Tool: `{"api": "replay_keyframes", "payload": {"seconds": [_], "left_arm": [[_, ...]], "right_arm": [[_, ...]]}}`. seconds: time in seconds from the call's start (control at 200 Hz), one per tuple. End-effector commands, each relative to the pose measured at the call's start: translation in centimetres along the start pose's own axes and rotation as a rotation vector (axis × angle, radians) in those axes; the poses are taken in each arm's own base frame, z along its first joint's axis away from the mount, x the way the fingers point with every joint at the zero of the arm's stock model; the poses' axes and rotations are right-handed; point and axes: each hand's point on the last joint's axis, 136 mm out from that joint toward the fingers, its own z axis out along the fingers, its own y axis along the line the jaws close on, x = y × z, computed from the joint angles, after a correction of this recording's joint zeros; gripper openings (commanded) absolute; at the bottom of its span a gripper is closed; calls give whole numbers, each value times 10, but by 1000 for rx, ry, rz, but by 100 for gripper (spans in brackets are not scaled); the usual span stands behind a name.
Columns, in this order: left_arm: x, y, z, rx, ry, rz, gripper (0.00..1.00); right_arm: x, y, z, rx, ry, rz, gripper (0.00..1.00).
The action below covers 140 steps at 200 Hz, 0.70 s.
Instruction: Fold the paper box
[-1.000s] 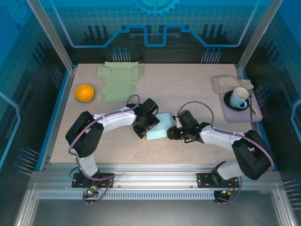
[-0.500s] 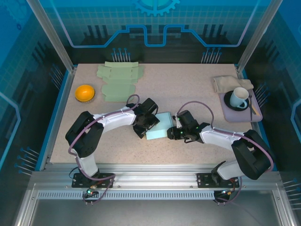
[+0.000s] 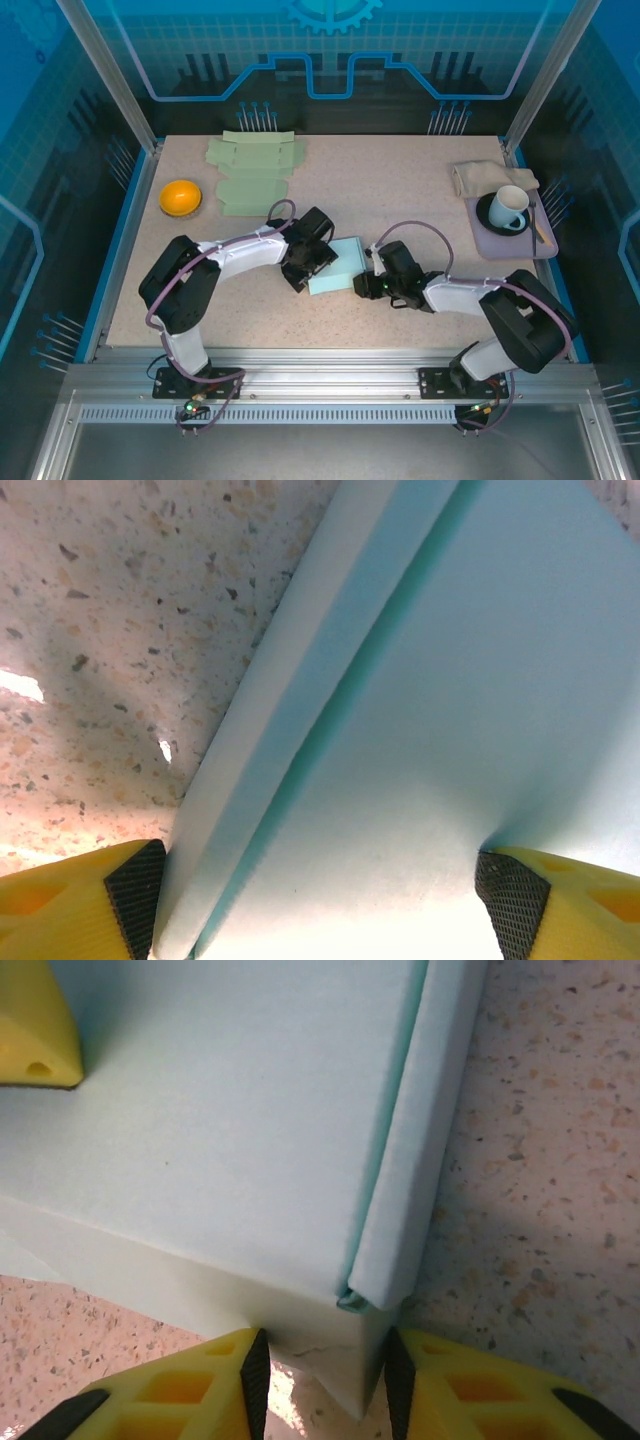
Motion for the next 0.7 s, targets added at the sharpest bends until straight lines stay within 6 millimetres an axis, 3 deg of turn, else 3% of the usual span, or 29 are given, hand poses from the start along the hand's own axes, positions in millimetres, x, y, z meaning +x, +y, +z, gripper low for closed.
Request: {"api": "replay_keyframes", "payload": {"seconds": [0.0, 0.205, 0.43, 0.55, 0.695], "left_arm": [[1, 59, 29, -219, 12, -9, 85], [-5, 66, 29, -242, 9, -13, 85], [-11, 71, 27, -254, -8, -21, 85], [-11, 71, 28, -255, -5, -22, 85], [-12, 70, 27, -252, -9, -20, 85]], "right_arm": [[11, -7, 9, 14, -52, -88, 39], [9, -15, -4, 71, -90, -102, 53], [-2, -5, -43, 67, -107, -28, 57], [-6, -3, -62, 76, -124, 61, 48], [-5, 0, -65, 50, -143, 168, 33]]}}
